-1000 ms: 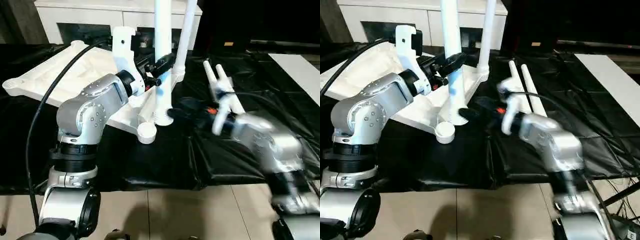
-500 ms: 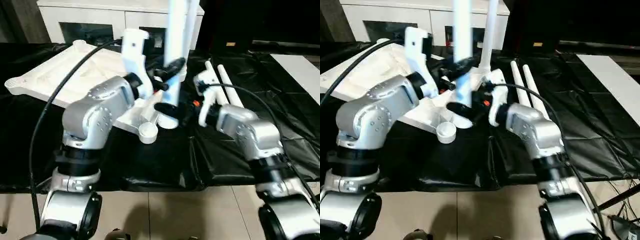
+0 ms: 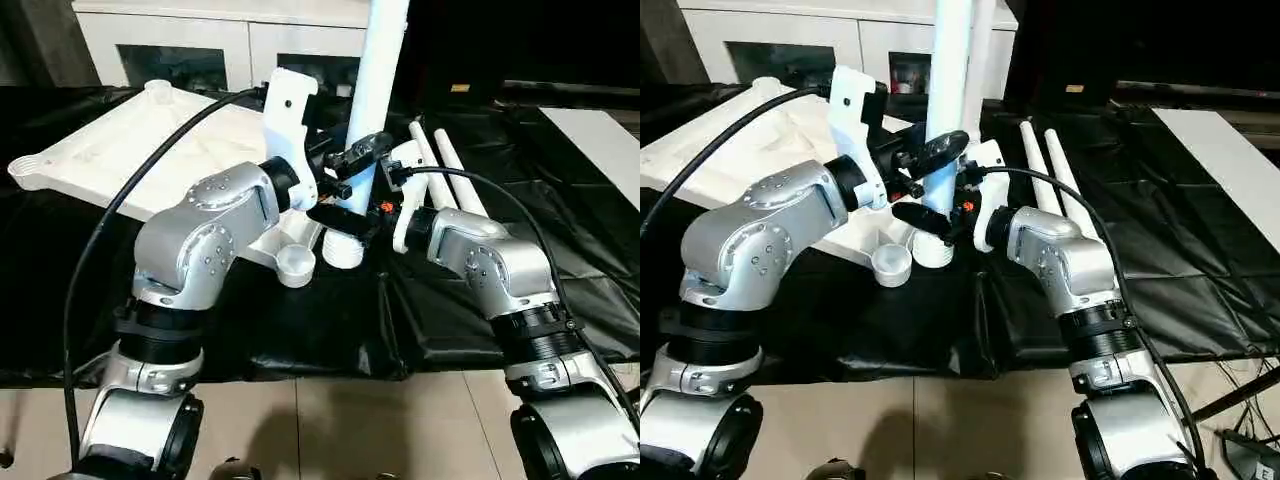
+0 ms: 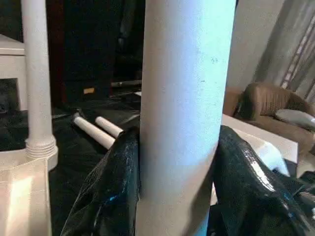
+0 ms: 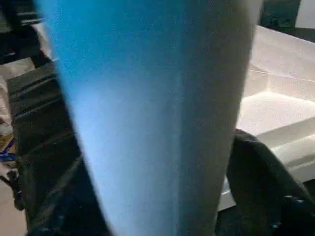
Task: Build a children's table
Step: Pick table leg
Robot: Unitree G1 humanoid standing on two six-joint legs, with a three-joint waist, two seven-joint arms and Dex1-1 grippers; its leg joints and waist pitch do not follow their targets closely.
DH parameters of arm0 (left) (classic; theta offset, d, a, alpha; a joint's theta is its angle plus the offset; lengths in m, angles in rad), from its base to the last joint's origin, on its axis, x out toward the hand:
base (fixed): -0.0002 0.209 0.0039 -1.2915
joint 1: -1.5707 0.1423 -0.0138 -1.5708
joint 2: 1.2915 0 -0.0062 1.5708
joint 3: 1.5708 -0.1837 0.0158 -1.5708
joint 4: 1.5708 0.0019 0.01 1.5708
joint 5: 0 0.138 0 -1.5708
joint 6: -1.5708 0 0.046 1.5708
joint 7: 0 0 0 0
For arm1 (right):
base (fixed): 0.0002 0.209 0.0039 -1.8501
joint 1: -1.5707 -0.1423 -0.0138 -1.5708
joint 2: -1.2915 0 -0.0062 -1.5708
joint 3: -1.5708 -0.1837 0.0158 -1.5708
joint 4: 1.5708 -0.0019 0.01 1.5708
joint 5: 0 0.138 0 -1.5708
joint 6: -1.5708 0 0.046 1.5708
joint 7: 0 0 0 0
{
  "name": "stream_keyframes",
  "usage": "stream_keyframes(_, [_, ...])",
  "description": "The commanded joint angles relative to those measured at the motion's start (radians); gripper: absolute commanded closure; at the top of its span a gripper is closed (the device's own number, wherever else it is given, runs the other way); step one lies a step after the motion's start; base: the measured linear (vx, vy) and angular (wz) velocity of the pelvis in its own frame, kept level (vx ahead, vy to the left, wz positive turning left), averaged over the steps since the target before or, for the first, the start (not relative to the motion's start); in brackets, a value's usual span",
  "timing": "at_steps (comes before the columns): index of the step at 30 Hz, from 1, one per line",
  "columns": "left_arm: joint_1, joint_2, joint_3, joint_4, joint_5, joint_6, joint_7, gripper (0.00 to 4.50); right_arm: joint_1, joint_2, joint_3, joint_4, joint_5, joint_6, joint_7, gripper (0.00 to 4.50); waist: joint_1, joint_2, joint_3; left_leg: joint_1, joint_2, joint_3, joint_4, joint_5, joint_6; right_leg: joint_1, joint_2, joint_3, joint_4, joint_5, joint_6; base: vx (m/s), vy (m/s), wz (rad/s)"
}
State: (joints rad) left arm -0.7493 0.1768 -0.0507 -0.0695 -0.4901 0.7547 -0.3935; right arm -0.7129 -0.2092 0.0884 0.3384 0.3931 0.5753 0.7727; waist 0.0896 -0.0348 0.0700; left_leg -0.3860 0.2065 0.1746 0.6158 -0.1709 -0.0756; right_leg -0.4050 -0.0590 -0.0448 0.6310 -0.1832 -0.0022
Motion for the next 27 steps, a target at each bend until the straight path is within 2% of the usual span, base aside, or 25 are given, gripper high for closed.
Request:
stream_keyframes(1, [-0.004,0.004,-0.001,-0.004,0.012,-0.016,-0.011,2.65,-0.020,-0.016,0.002,-0.007,-0.009,-0.011,0.007,1.61,0.000,-0.001,-0.081,0.019,0.017,-0.001,-0.071,-0.140,-0.028,0.052,-0.064,0.038,-0.067,-0.139,-0.189,0.000,0.000,0.00])
stream_keyframes(11, [-0.004,0.011,-0.006,0.001,0.020,-0.021,-0.025,2.65,-0.006,-0.022,0.010,-0.026,-0.015,-0.007,0.028,2.49,0.000,0.001,-0.081,0.019,0.017,-0.001,-0.072,-0.142,-0.031,0.052,-0.064,0.038,-0.066,-0.135,-0.195,0.000,0.000,0.00])
stream_keyframes(18, [-0.003,0.007,-0.011,-0.002,0.020,-0.020,-0.038,2.65,0.004,-0.021,0.023,-0.040,-0.027,-0.027,0.044,2.59,0.000,0.001,-0.082,0.019,0.017,-0.001,-0.071,-0.144,-0.031,0.052,-0.065,0.038,-0.067,-0.138,-0.193,0.000,0.000,0.00])
stream_keyframes(19, [-0.004,0.008,-0.012,0.000,0.021,-0.021,-0.039,2.65,0.004,-0.020,0.023,-0.038,-0.028,-0.029,0.043,2.04,0.000,0.001,-0.082,0.019,0.017,-0.001,-0.071,-0.143,-0.031,0.053,-0.065,0.038,-0.066,-0.135,-0.194,0.000,0.000,0.00])
stream_keyframes(20, [-0.004,0.009,-0.013,0.000,0.022,-0.021,-0.041,2.65,0.003,-0.019,0.022,-0.037,-0.025,-0.027,0.046,1.91,0.000,0.000,-0.082,0.019,0.017,-0.002,-0.071,-0.142,-0.030,0.053,-0.064,0.038,-0.066,-0.135,-0.194,0.000,0.000,0.00])
stream_keyframes(27, [-0.001,0.015,-0.021,-0.009,0.021,-0.016,-0.054,2.65,-0.011,-0.028,0.019,-0.027,-0.040,-0.028,0.037,1.56,0.000,0.001,-0.082,0.020,0.017,-0.001,-0.071,-0.143,-0.029,0.052,-0.064,0.038,-0.067,-0.135,-0.197,0.000,0.000,0.00])
